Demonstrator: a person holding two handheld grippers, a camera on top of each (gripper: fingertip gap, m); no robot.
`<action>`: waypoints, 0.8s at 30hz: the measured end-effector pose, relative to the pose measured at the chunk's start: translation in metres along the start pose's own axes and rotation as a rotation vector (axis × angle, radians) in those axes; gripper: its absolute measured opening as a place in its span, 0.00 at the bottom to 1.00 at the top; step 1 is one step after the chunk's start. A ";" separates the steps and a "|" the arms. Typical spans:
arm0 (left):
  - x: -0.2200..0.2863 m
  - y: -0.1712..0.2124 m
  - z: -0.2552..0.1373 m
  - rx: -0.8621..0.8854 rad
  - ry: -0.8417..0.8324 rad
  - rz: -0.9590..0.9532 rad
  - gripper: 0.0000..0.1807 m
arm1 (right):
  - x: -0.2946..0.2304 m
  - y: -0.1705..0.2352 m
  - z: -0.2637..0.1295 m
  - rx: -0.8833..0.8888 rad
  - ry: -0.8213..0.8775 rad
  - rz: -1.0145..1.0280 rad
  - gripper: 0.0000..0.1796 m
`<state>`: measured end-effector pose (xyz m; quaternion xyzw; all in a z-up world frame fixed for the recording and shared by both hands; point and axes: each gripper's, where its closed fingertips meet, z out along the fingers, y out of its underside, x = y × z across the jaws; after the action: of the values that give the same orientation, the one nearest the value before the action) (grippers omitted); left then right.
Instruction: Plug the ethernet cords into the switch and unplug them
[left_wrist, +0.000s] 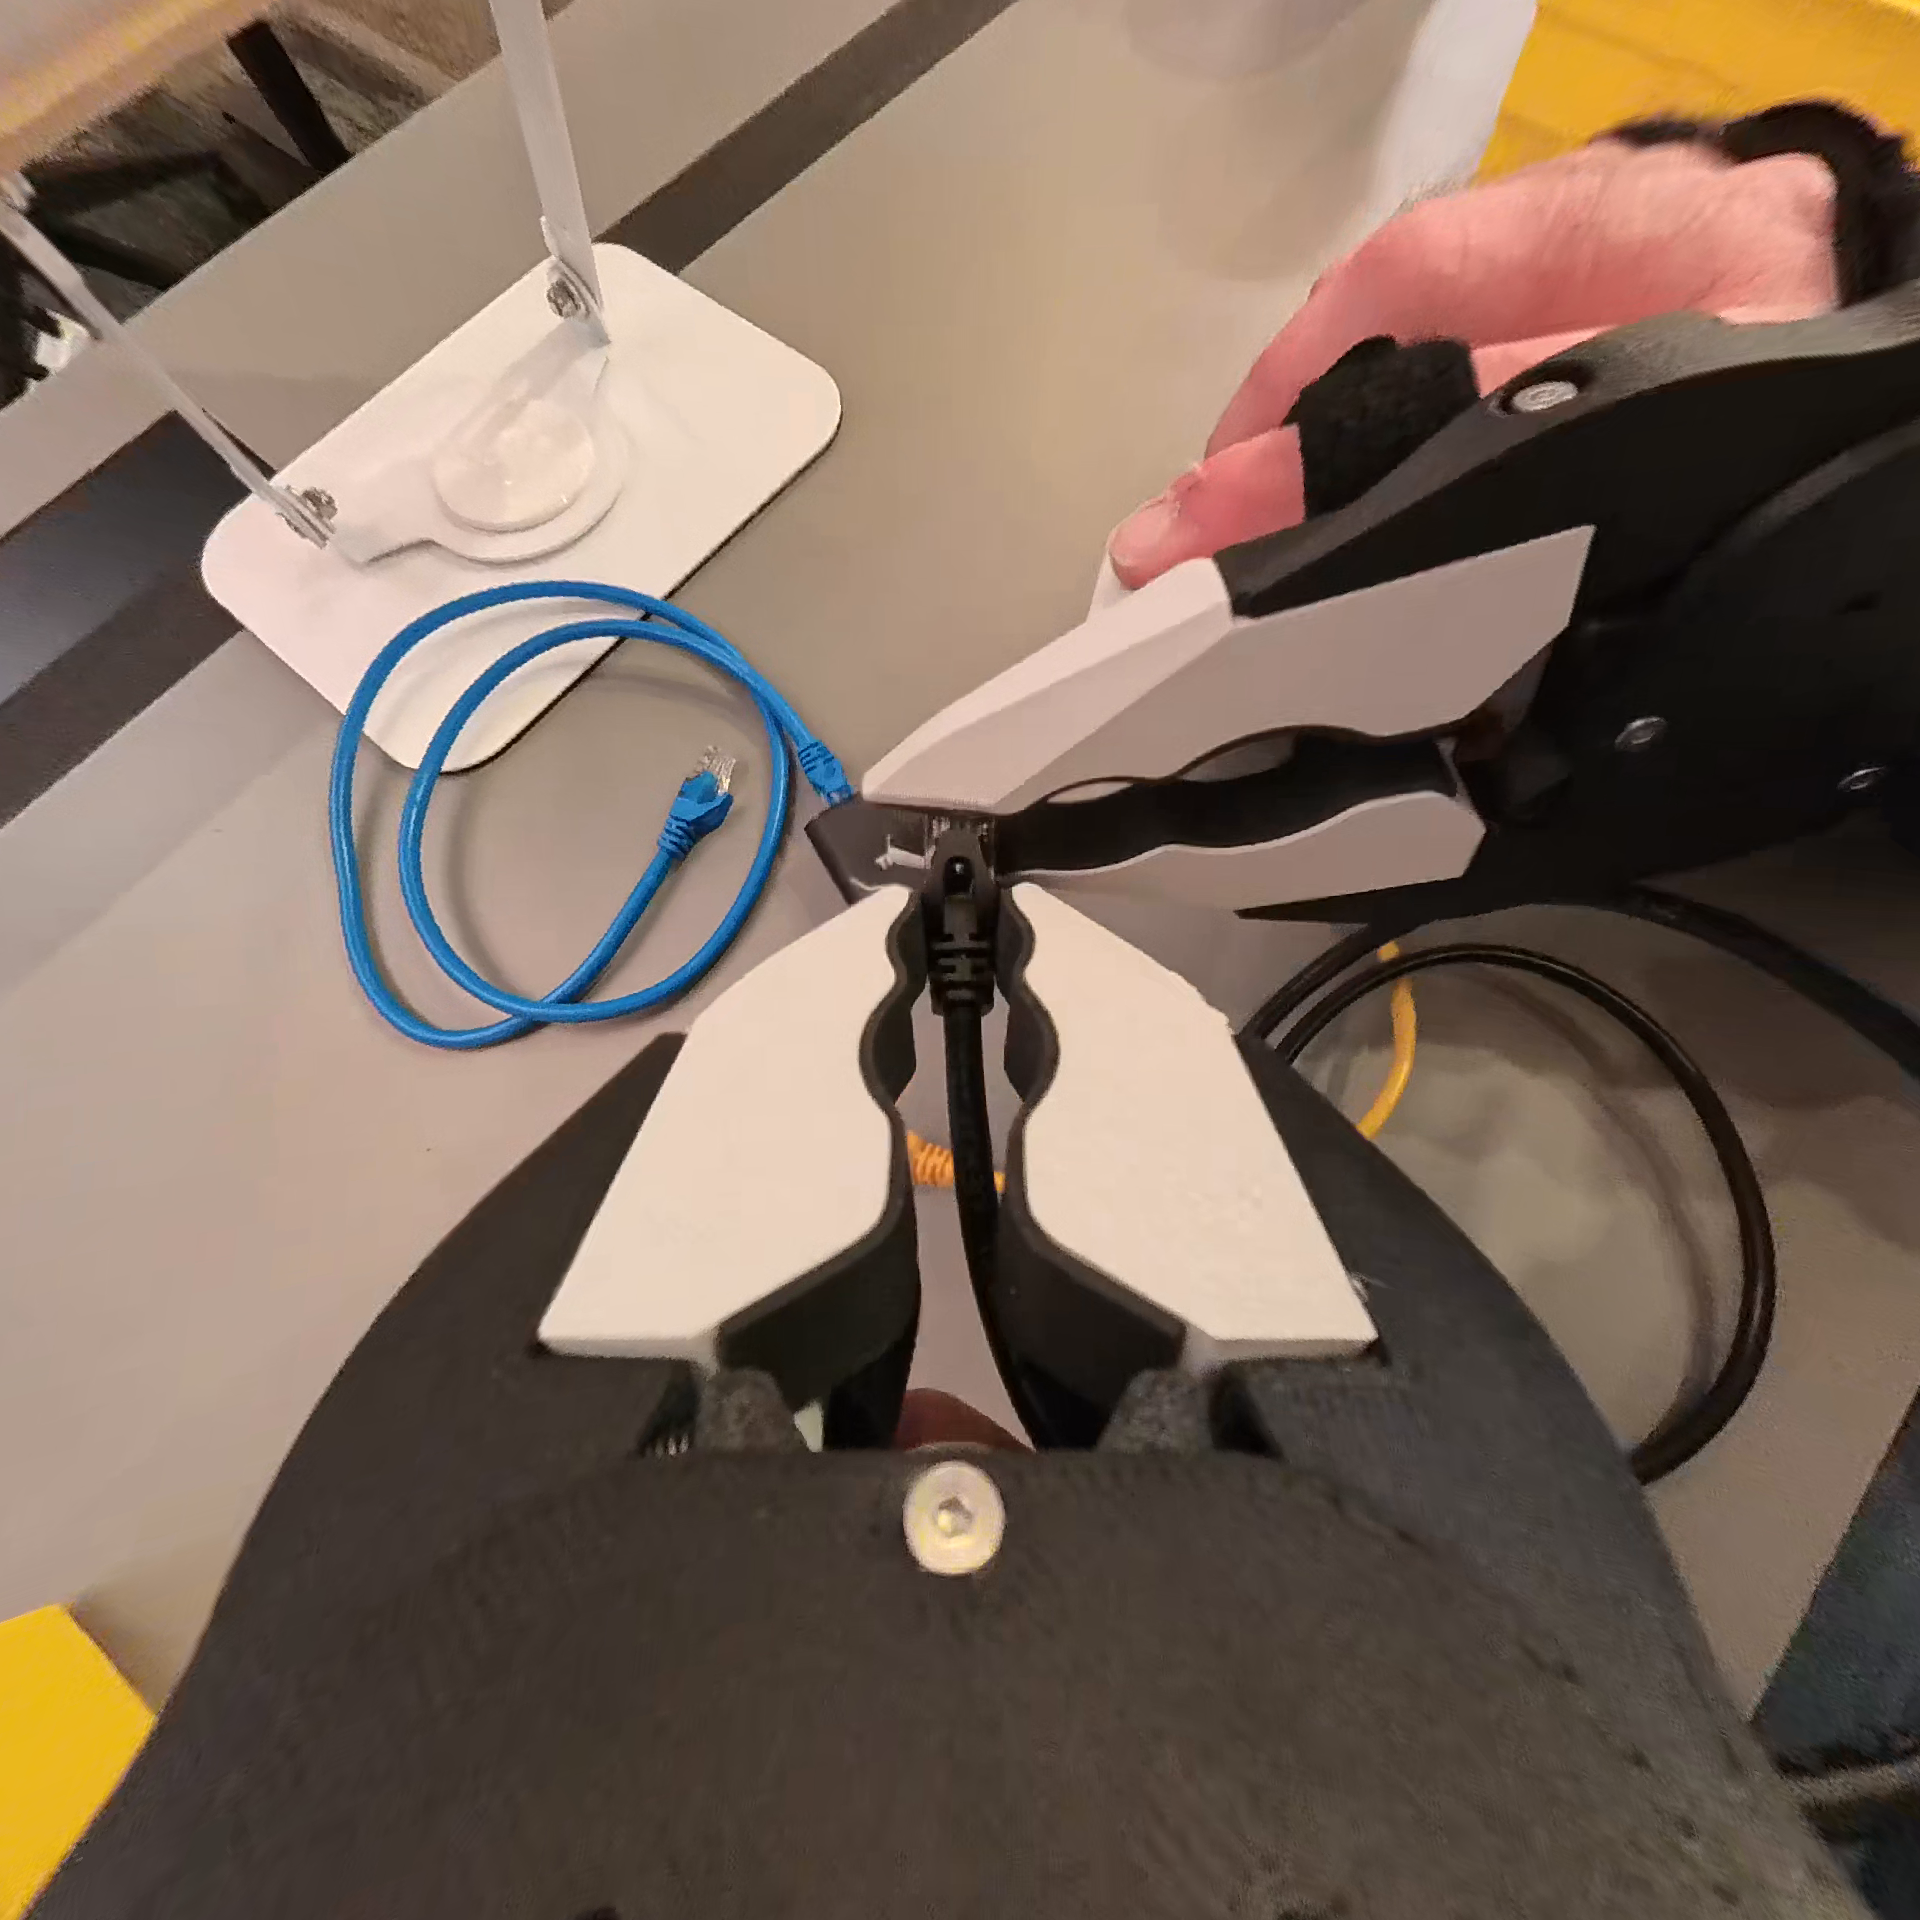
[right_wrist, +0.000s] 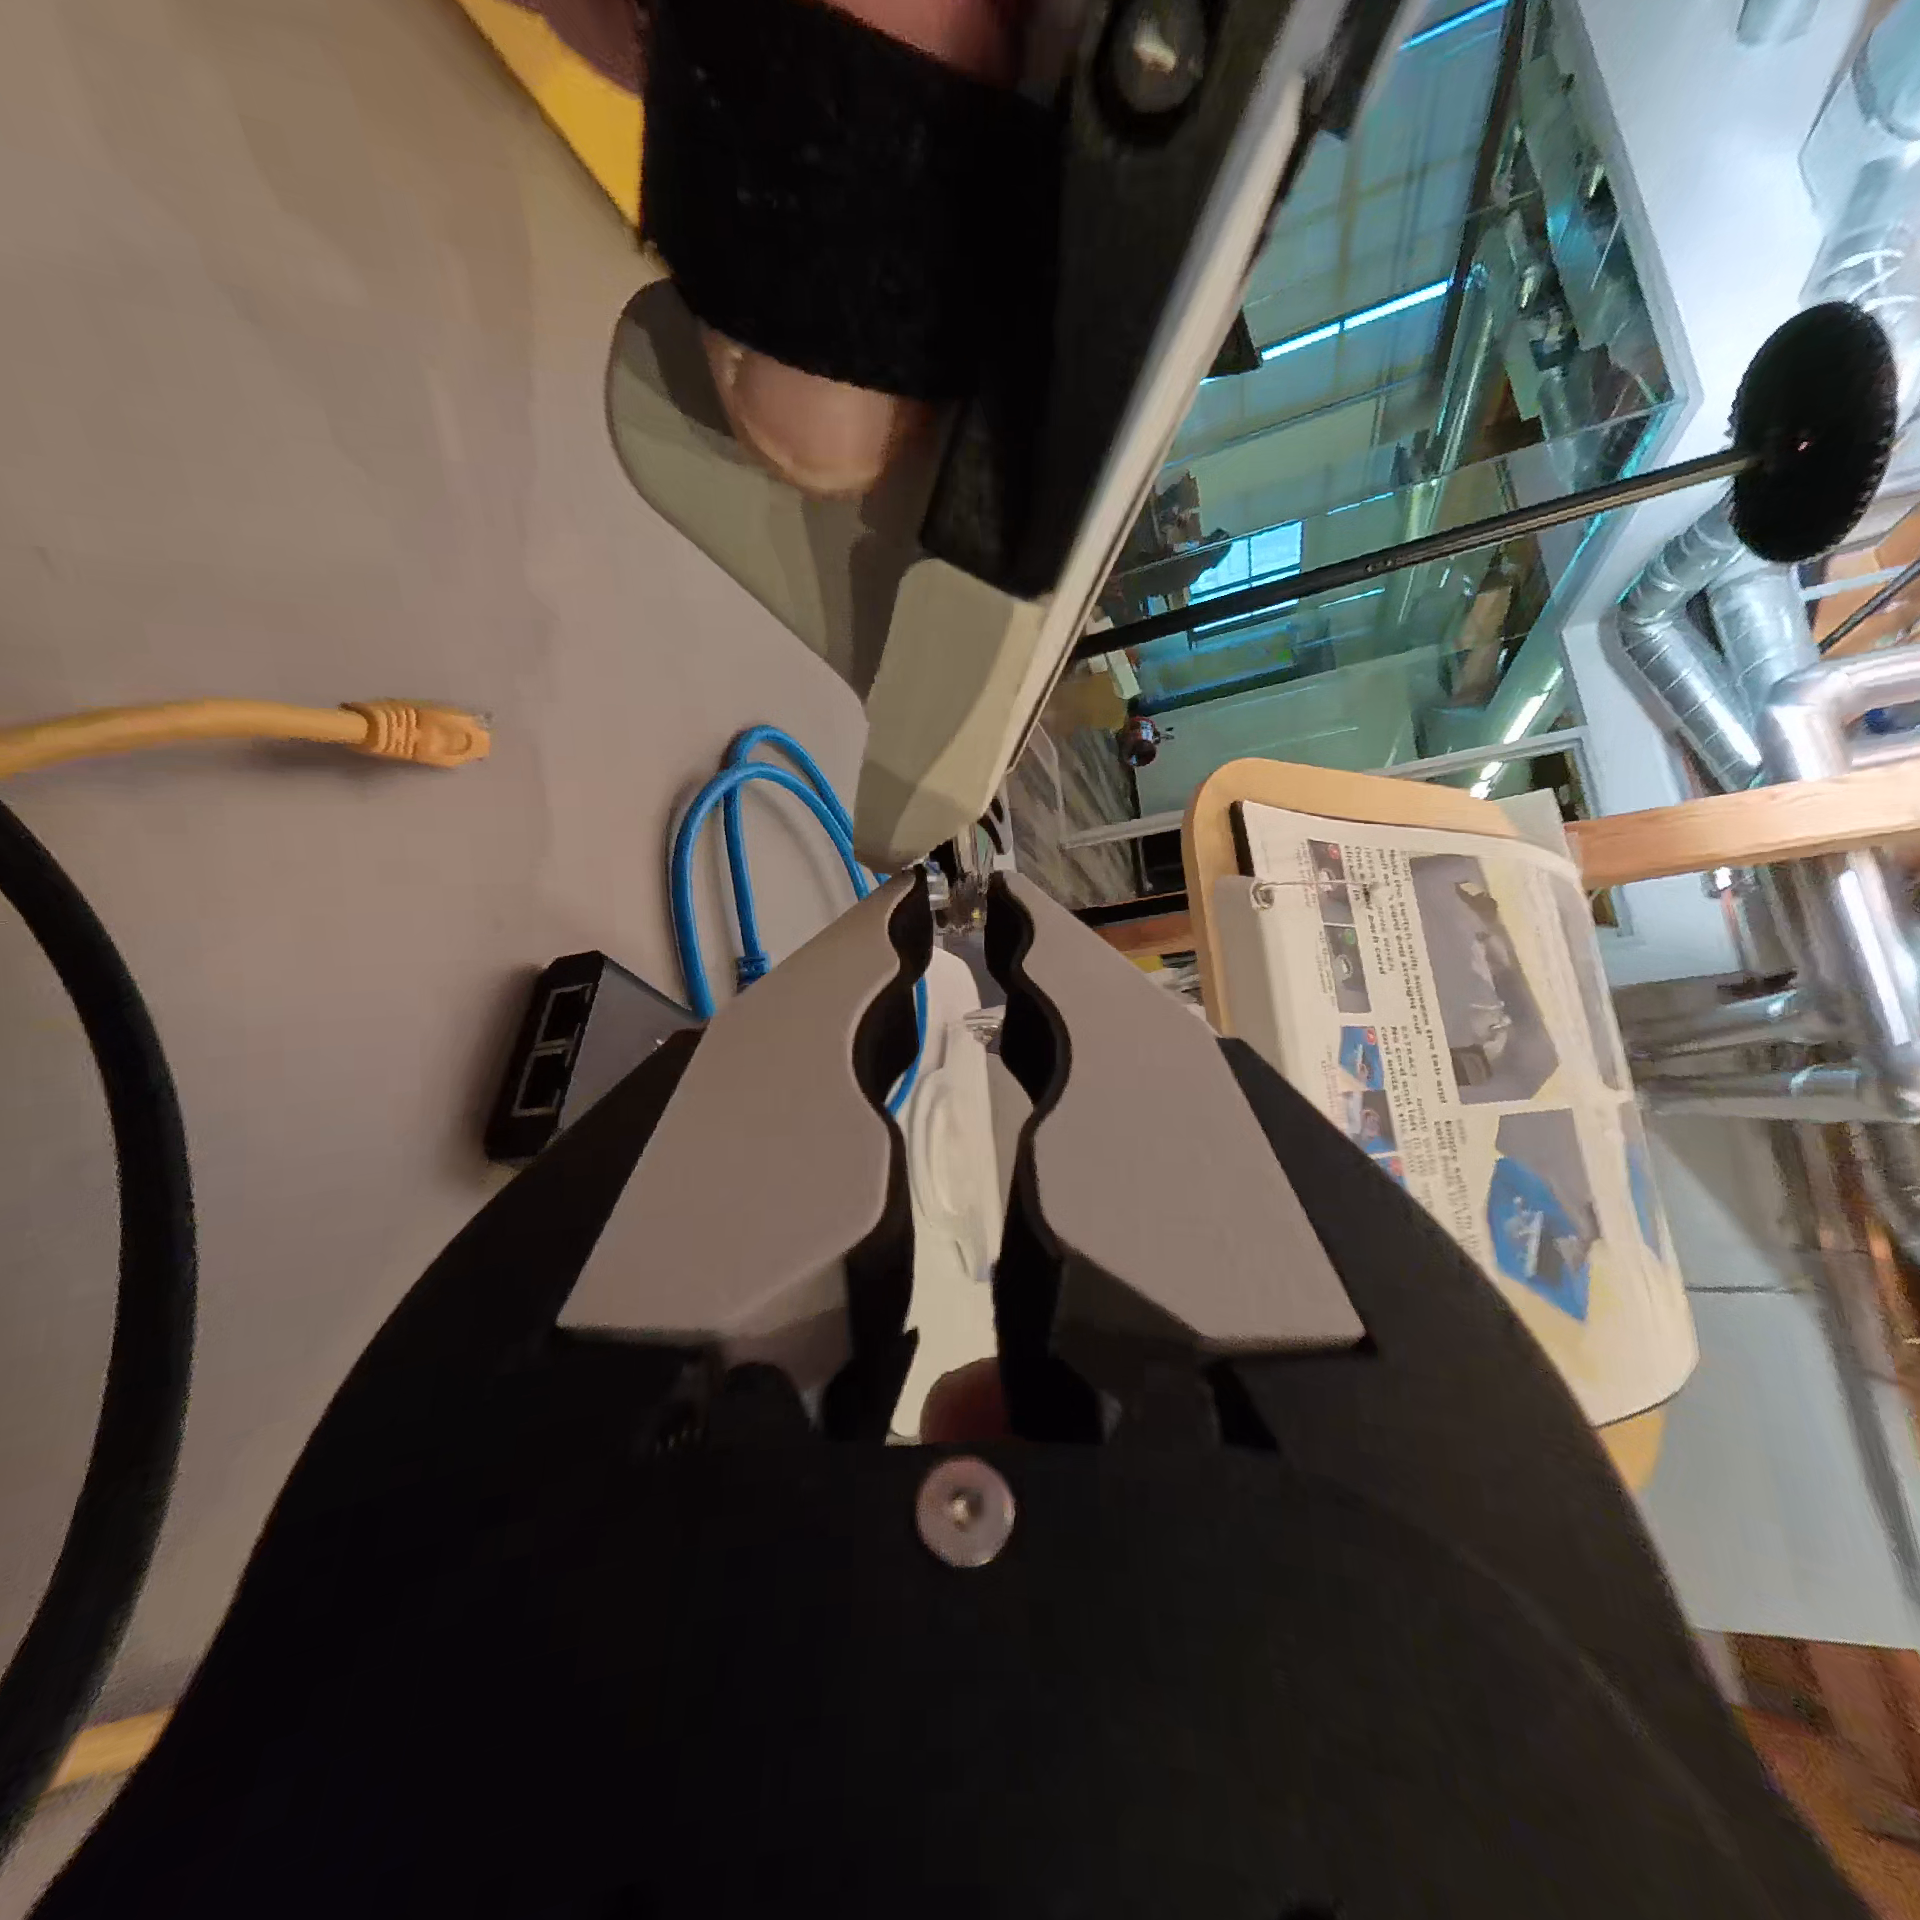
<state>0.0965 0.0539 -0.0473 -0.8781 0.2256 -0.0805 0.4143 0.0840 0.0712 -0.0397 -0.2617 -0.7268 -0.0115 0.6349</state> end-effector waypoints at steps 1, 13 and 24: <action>0.001 -0.002 -0.002 0.021 0.007 -0.007 0.07 | 0.002 0.000 -0.001 0.015 -0.001 0.045 0.05; 0.005 -0.032 -0.022 0.380 -0.082 -0.084 0.07 | 0.012 -0.013 -0.010 0.111 0.030 0.214 0.04; 0.009 -0.025 -0.018 0.308 -0.095 -0.154 0.08 | 0.013 -0.011 -0.012 0.153 0.073 0.275 0.05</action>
<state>0.1068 0.0510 -0.0173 -0.8217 0.1228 -0.1041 0.5467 0.0894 0.0621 -0.0214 -0.3091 -0.6594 0.1216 0.6744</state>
